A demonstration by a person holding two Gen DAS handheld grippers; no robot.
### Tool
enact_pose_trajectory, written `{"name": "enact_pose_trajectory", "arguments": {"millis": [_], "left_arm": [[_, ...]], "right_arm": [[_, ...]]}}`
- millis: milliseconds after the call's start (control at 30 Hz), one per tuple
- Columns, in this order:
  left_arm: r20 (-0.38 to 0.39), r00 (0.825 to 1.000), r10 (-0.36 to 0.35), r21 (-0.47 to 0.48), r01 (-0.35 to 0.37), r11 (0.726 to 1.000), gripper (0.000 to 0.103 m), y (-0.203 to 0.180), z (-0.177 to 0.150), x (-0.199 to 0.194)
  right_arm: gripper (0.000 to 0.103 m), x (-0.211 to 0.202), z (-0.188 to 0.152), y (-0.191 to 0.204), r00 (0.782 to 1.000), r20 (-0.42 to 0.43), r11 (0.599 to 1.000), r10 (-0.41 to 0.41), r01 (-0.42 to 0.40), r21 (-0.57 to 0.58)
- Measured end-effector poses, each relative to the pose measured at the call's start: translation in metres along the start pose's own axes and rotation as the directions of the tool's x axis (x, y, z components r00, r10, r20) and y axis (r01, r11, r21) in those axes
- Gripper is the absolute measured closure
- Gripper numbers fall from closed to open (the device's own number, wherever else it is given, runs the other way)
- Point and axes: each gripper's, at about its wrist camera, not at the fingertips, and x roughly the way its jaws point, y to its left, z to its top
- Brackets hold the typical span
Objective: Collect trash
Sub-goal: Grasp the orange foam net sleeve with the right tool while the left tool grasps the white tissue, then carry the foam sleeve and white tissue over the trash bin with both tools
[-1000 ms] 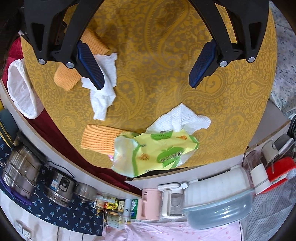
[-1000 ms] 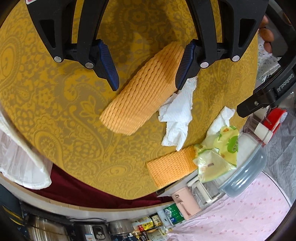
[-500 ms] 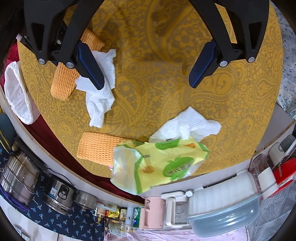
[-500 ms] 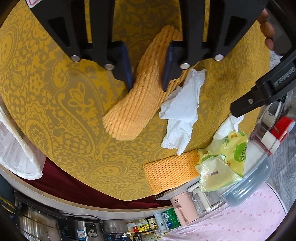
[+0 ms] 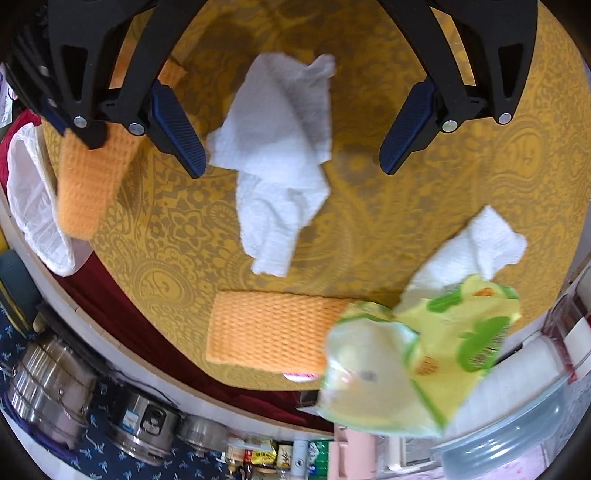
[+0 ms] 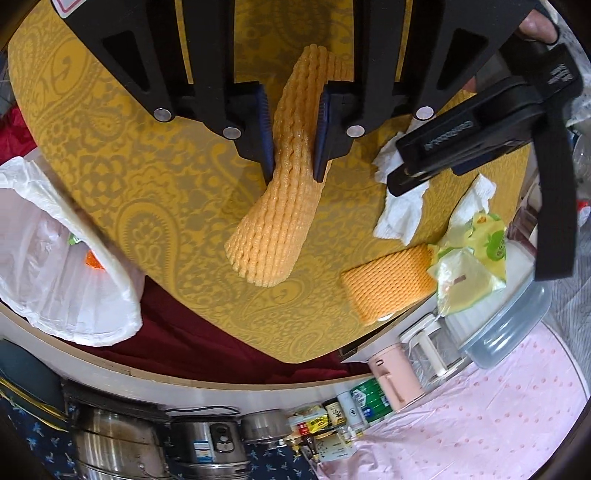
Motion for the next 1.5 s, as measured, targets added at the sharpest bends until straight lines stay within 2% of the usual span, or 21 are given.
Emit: {"name": "enact_pose_trajectory", "arguments": {"millis": [100, 200, 267, 333, 367, 433, 533, 667, 933, 1233, 1500], "left_arm": [[-0.017, 1.000, -0.004, -0.006, 0.004, 1.000, 0.013, -0.005, 0.001, 0.010], [-0.014, 1.000, 0.009, 0.005, -0.009, 1.000, 0.019, -0.011, 0.000, 0.014], [-0.008, 1.000, 0.016, 0.024, -0.016, 1.000, 0.028, -0.015, -0.001, 0.014], [-0.011, 1.000, 0.020, 0.047, -0.020, 0.999, 0.046, -0.019, 0.000, 0.011], [-0.014, 1.000, 0.015, 0.051, -0.014, 0.999, 0.050, -0.021, -0.001, 0.011], [-0.021, 1.000, 0.009, 0.061, -0.008, 0.998, 0.072, -0.024, -0.001, 0.010], [-0.024, 1.000, -0.003, 0.064, 0.004, 0.998, 0.086, -0.027, -0.002, 0.005], [-0.029, 0.999, -0.037, 0.050, 0.038, 0.998, 0.090, -0.030, -0.001, -0.005], [0.029, 0.997, -0.069, 0.095, 0.066, 0.993, 0.091, -0.060, -0.003, -0.048], [0.096, 0.986, -0.138, 0.190, 0.118, 0.975, 0.091, -0.118, -0.001, -0.095], [0.134, 0.969, -0.206, 0.281, 0.162, 0.946, 0.090, -0.172, -0.006, -0.124]], "right_arm": [[0.084, -0.002, 0.001, -0.009, 1.000, 0.002, 1.000, -0.001, 0.001, 0.014], [0.084, -0.003, 0.001, -0.017, 1.000, 0.002, 1.000, 0.001, -0.001, 0.026], [0.084, -0.003, 0.001, -0.019, 1.000, 0.003, 1.000, 0.002, -0.002, 0.030], [0.084, -0.003, 0.002, -0.022, 1.000, 0.004, 0.999, 0.010, -0.010, 0.034], [0.084, -0.004, 0.002, -0.023, 1.000, 0.006, 0.999, 0.012, -0.012, 0.035], [0.084, -0.006, 0.002, -0.026, 1.000, 0.010, 0.999, 0.016, -0.016, 0.037], [0.084, -0.012, 0.003, -0.028, 1.000, 0.025, 0.999, 0.018, -0.019, 0.035], [0.084, -0.023, 0.004, -0.029, 0.999, 0.048, 0.999, 0.016, -0.017, 0.033], [0.084, -0.056, 0.010, -0.046, 0.993, 0.117, 0.998, 0.014, -0.021, 0.054], [0.084, -0.102, 0.015, -0.081, 0.979, 0.205, 0.996, -0.005, -0.014, 0.093], [0.084, -0.141, 0.020, -0.119, 0.959, 0.280, 0.990, -0.045, 0.006, 0.138]]}}
